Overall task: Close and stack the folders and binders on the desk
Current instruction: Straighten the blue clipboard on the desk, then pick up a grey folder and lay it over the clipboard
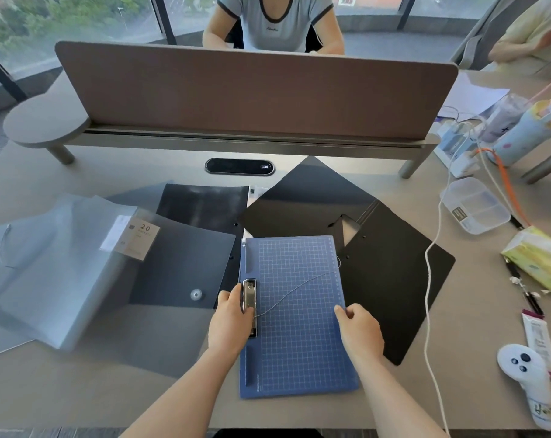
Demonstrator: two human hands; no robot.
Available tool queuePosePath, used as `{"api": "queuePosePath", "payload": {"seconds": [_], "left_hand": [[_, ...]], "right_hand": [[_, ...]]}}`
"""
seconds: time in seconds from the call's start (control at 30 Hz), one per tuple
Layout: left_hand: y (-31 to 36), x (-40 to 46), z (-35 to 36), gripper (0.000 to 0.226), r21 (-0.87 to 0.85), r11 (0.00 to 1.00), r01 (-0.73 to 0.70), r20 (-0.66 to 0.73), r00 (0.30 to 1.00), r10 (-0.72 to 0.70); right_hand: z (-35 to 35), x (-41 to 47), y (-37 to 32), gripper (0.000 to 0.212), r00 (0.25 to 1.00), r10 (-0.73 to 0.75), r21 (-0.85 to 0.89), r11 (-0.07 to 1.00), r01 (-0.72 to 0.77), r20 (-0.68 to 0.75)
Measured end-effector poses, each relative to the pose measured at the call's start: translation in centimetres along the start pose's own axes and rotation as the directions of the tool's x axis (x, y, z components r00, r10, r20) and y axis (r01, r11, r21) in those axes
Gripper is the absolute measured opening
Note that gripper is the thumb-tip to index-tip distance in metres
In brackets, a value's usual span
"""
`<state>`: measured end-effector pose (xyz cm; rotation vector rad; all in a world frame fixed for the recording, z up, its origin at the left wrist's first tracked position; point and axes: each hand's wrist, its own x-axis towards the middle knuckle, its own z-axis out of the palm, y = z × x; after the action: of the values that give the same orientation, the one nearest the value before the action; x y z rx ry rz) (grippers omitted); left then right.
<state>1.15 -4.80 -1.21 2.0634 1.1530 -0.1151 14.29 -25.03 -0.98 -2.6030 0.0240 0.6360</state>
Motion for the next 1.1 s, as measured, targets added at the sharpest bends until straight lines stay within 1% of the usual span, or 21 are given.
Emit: {"api": "queuePosePath", "payload": {"seconds": [0.17,0.37,0.47,0.6,0.73,0.87,1.0,1.1], "left_hand": [[0.3,-0.2,0.2,0.029,0.089,0.996,0.003,-0.063,0.998,0.002],[0.5,-0.2,0.1,0.022,0.186,0.982,-0.021,-0.103,0.994,0.041],[0.3,-0.1,-0.1,0.026,0.178,0.983,-0.032,-0.119,0.991,0.054],[0.3,0.0,-0.9,0.03,0.166,0.985,-0.043,-0.159,0.985,0.069],[-0.2,0.1,-2.3,0.038,0.178,0.983,-0.036,-0.21,0.975,0.074],[-1.8,0.2,-4.2,0.039,0.176,0.984,-0.017,-0.283,0.957,0.067],[-3.9,0.2,-6.1,0.042,0.171,0.984,0.041,-0.356,0.934,0.023],[-5.4,0.4,-7.6,0.052,0.189,0.977,0.099,-0.365,0.931,-0.024]], "right_hand": [[-0.4,0.3,-0.3,0.035,0.999,-0.043,-0.113,0.993,0.044,0.007],[-0.5,0.3,-0.4,0.03,0.998,-0.049,-0.121,0.991,0.052,0.025],[-0.5,0.1,-0.9,0.024,0.998,-0.063,-0.118,0.991,0.062,-0.009],[-0.3,-0.2,-3.7,0.011,0.983,-0.182,-0.087,0.98,0.18,-0.011],[0.7,-0.9,-7.3,0.011,0.941,-0.33,-0.042,0.942,0.333,0.068],[2.5,-1.9,-10.6,0.03,0.861,-0.465,0.047,0.884,0.466,0.208],[4.7,-3.7,-13.7,0.04,0.793,-0.501,0.088,0.859,0.504,0.346],[6.4,-4.9,-15.5,0.045,0.768,-0.494,0.122,0.863,0.49,0.407]]}}
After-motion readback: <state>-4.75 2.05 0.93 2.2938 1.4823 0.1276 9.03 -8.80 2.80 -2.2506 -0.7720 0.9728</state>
